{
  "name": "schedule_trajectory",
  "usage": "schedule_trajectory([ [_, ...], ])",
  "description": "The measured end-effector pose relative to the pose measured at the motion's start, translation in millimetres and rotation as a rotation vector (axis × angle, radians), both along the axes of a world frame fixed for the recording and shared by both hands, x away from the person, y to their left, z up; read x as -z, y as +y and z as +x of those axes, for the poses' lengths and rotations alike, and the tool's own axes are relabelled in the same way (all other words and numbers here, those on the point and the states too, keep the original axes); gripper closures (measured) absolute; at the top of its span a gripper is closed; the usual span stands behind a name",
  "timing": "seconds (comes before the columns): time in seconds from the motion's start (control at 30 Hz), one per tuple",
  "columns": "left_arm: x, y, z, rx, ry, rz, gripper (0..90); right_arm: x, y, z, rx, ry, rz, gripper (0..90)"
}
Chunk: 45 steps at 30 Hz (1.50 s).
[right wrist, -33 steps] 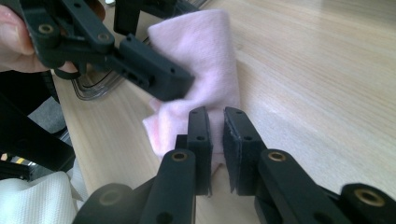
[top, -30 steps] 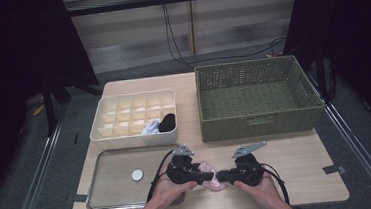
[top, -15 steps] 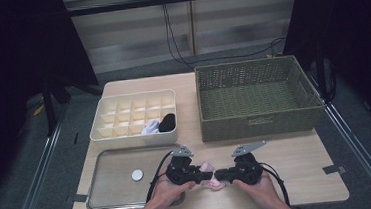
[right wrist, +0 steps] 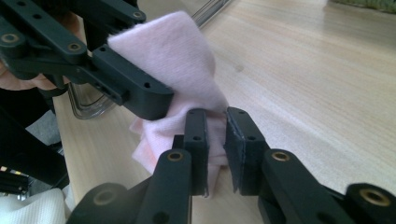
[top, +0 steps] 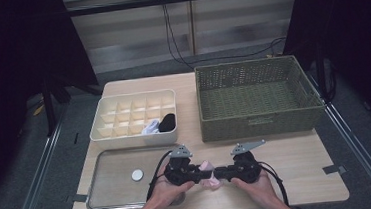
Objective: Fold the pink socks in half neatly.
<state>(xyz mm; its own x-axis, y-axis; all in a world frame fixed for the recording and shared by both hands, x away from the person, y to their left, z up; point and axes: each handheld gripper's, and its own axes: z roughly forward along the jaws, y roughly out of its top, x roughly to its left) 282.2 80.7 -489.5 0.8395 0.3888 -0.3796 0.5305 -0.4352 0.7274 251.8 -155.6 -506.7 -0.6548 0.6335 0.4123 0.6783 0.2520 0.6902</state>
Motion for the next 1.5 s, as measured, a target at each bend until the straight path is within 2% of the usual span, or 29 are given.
schedule_trajectory([
  [0.2, -5.6, 1.4, -0.3, -0.002, -0.024, -0.008, 68.1, 0.5, -0.1, 1.1, 0.013, -0.007, 0.019, 76.2],
  [0.5, -11.4, 5.2, -0.9, -0.008, -0.048, -0.018, 68.0, -3.3, -4.4, 1.4, 0.025, -0.014, 0.044, 66.0],
  [0.63, -12.5, 8.4, 0.8, -0.027, -0.054, -0.019, 67.9, -5.4, -6.5, 1.9, 0.017, -0.025, 0.059, 60.9],
  [0.7, -12.4, 9.5, 1.3, -0.029, -0.052, -0.021, 67.8, -7.4, -8.2, 1.9, 0.018, -0.038, 0.065, 54.7],
  [0.73, -12.4, 9.9, 1.2, -0.031, -0.054, -0.021, 67.8, -7.4, -8.2, 1.9, 0.018, -0.038, 0.065, 54.7],
  [0.9, -13.8, 13.6, 1.2, -0.036, -0.058, -0.02, 67.7, -11.6, -13.2, 2.7, 0.057, -0.065, 0.062, 40.0],
  [1.0, -13.9, 15.9, 1.7, -0.039, -0.053, -0.017, 67.7, -14.1, -16.1, 3.5, 0.068, -0.078, 0.058, 34.2],
  [1.23, -16.2, 22.5, 3.6, -0.056, -0.046, -0.016, 67.5, -15.6, -21.6, 5.4, 0.089, -0.08, 0.074, 26.4],
  [1.33, -17.2, 25.4, 4.0, -0.068, -0.04, -0.018, 67.5, -16.6, -22.9, 4.7, 0.077, -0.094, 0.063, 23.2],
  [1.4, -17.6, 27.3, 4.4, -0.071, -0.038, -0.019, 67.5, -16.7, -25.1, 4.4, 0.074, -0.089, 0.084, 21.2],
  [1.5, -18.9, 29.0, 4.1, -0.074, -0.044, -0.008, 67.4, -16.0, -27.5, 4.0, 0.089, -0.082, 0.072, 23.0],
])
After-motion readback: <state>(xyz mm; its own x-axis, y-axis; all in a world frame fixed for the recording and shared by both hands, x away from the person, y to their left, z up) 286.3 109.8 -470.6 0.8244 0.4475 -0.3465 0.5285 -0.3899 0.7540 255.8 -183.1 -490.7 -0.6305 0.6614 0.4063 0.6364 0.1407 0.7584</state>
